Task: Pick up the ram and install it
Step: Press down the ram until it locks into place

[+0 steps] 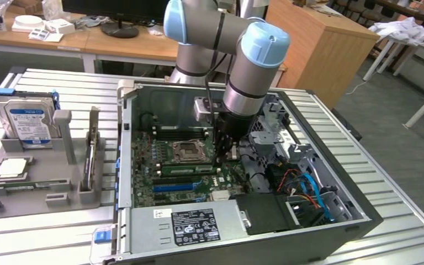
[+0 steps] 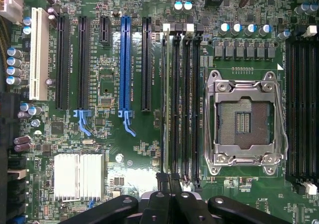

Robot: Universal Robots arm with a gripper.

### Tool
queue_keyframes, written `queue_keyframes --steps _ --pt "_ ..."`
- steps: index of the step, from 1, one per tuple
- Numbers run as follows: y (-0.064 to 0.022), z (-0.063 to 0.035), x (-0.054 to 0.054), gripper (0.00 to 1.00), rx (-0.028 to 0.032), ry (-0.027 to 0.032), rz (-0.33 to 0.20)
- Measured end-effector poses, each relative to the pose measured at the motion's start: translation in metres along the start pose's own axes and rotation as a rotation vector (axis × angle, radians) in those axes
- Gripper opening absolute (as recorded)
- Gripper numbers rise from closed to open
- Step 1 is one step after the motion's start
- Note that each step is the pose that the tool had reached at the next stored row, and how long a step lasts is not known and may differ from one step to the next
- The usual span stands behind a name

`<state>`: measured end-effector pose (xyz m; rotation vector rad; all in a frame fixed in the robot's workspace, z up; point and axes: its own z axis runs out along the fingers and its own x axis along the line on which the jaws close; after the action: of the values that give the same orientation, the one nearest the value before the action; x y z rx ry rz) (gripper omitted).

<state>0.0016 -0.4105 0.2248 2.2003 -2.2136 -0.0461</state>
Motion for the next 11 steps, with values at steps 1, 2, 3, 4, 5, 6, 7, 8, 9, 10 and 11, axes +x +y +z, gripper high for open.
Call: queue_keyframes --steps 1,2,3,4,5,6,7,8,9,10,11 --pt "0.0000 0.0004 0.0000 0.11 0.0001 -0.0002 0.000" --pt "-0.0001 0.0007 0.0000 0.11 0.0002 -0.0002 0.000" --pt "-0.0001 0.0009 0.0000 0.11 0.0002 0.0001 0.000" --pt "0.0000 0.0010 0.0001 0.11 0.0000 0.0002 0.000" --pt "0.0000 0.0010 0.0001 0.11 -0.0001 0.0003 0.000" --pt "0.0000 0.0010 0.0001 0.11 -0.0001 0.0003 0.000" --pt "0.0000 0.0011 0.0000 0.11 0.0000 0.0000 0.000" --pt "-0.0001 0.0011 0.0000 0.11 0.0000 0.0000 0.000" --pt "-0.0001 0.0011 0.0000 0.11 0.0000 0.0000 0.000" --pt "-0.0001 0.0013 0.0000 0.11 0.0001 -0.0001 0.000" --pt "-0.0001 0.0016 0.0000 0.11 0.0001 -0.0001 0.000"
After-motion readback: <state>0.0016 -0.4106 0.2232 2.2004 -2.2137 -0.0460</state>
